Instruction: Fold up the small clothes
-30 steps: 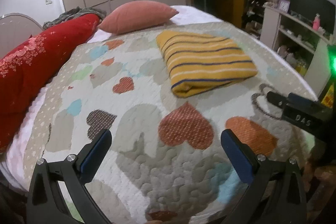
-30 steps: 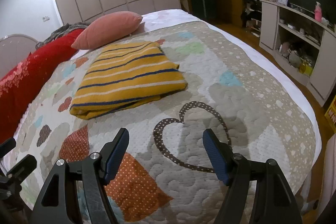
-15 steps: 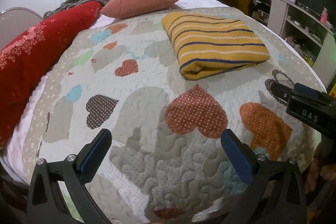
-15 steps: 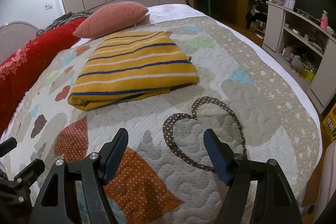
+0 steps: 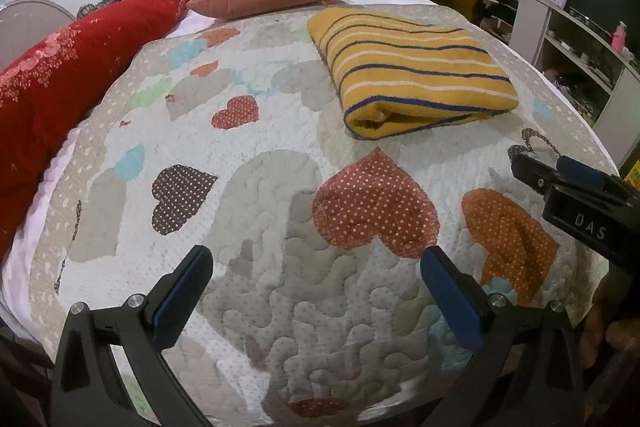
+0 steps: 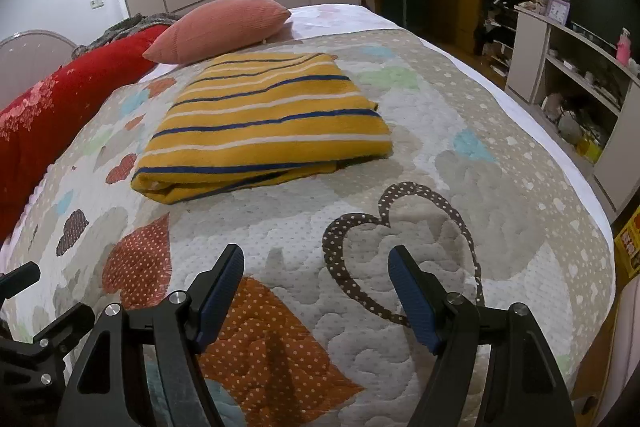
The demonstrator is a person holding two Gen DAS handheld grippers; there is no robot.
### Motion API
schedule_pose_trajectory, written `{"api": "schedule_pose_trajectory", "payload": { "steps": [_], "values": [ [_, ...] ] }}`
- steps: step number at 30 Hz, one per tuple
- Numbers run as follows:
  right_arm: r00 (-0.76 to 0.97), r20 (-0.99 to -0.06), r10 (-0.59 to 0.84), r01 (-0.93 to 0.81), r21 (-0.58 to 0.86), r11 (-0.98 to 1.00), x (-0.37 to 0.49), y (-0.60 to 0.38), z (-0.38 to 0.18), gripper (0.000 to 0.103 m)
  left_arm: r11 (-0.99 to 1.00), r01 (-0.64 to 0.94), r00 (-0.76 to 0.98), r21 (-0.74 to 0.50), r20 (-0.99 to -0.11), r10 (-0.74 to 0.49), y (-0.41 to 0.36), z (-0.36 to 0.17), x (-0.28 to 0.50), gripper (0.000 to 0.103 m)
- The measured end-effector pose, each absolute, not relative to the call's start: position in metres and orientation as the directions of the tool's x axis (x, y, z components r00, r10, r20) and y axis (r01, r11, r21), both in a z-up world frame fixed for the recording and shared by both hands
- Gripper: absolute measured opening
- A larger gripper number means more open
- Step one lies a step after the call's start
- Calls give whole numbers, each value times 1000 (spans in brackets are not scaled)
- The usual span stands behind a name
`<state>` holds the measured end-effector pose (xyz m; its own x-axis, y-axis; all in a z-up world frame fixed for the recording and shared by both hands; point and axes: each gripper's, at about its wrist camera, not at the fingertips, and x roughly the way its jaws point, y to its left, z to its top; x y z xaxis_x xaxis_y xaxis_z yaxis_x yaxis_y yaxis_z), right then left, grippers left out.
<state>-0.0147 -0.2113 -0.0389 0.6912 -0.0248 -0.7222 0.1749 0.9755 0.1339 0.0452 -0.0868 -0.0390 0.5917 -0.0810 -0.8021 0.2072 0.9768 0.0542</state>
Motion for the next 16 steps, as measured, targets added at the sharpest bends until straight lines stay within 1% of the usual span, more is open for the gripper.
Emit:
{"api": "schedule_pose_trajectory", "payload": {
  "steps": [11, 16],
  "values": [
    [695, -719, -16, 142, 115, 983, -14, -200, -37, 80, 977, 211, 584, 28, -805, -103, -82, -42, 45, 103],
    [693, -721, -10, 134, 115, 984, -13, -198, -37, 80, 980, 199, 588, 30, -804, -94, -81, -42, 45, 103]
  ]
}}
